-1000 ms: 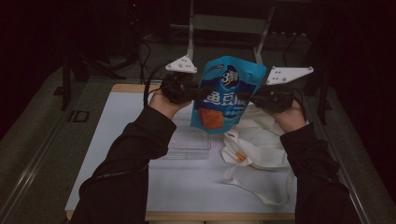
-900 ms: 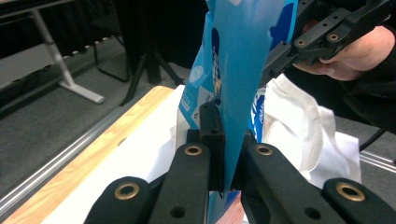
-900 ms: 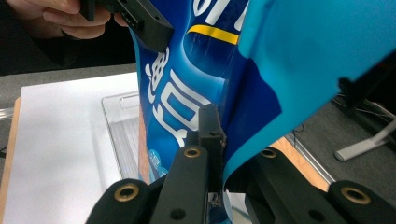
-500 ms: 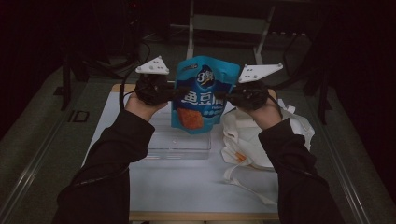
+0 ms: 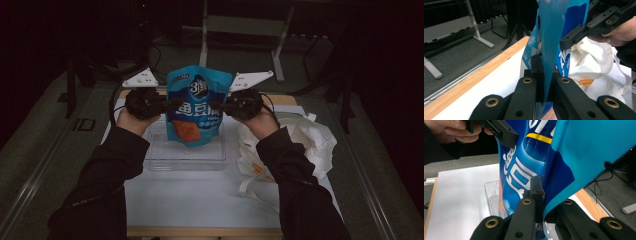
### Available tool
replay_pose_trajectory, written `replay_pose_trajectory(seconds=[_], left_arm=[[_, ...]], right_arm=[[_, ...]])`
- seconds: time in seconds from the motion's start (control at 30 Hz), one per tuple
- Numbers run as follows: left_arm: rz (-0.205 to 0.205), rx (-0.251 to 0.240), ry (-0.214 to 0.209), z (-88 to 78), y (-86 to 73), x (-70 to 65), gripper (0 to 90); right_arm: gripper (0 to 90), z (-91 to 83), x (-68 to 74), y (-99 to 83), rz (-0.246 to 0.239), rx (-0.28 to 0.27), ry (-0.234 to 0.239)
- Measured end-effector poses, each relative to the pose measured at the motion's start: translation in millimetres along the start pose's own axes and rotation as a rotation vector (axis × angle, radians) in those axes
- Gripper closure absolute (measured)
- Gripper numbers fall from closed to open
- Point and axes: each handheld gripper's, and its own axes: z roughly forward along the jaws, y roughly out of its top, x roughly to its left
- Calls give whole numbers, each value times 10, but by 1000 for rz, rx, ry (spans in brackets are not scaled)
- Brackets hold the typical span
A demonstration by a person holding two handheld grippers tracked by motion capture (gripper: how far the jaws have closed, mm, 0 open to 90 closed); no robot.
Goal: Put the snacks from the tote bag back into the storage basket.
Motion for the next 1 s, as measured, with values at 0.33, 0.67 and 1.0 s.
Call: replay_pose_trajectory(seconds=[0.33, 0.67, 1.0], left_arm=[[-35, -1, -3, 59, -261, 102, 900], [-46, 22, -18, 89, -512, 166, 900], [-63, 32, -52, 93, -760, 243, 900]], right_arm=[[886, 213, 0, -136, 16, 23, 11], [886, 404, 74, -300, 35, 51, 30], [886, 594, 171, -458, 71, 70, 66]])
